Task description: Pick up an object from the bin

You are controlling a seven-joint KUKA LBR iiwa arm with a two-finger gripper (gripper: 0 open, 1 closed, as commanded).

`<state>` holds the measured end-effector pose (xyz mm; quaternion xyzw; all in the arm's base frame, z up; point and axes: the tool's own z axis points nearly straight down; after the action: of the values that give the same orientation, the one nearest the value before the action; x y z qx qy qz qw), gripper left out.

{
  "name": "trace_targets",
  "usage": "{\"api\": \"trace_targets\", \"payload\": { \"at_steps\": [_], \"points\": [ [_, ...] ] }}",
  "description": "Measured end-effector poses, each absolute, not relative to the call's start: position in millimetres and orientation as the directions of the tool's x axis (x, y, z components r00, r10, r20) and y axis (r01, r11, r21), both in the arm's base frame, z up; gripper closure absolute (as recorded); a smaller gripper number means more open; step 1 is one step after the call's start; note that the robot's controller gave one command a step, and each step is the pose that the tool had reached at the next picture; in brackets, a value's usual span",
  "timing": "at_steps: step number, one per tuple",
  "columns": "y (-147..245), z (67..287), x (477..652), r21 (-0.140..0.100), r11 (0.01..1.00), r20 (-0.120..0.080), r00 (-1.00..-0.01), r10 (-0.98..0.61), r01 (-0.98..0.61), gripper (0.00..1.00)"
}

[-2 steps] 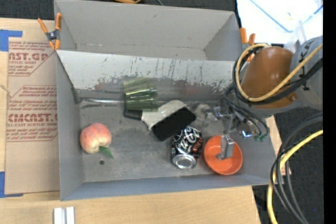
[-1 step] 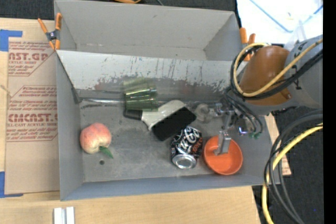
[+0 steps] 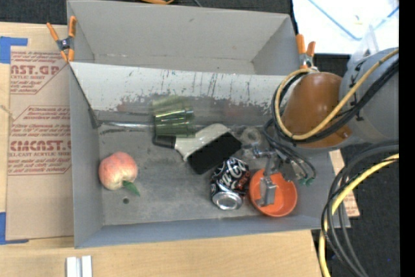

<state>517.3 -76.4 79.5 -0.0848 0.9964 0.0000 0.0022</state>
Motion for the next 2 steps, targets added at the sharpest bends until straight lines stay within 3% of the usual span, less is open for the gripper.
{"api": "trace_targets", "payload": {
  "at_steps": [1, 2],
  "points": [
    [-65.4, 74.0, 521.0, 0.0, 0.989, -0.006, -0.989, -0.148, -0.148, 0.0],
    [-52.5, 73.6, 525.0, -0.001, 1.0, -0.004, -1.0, 0.019, 0.019, 0.0]
  ]
}}
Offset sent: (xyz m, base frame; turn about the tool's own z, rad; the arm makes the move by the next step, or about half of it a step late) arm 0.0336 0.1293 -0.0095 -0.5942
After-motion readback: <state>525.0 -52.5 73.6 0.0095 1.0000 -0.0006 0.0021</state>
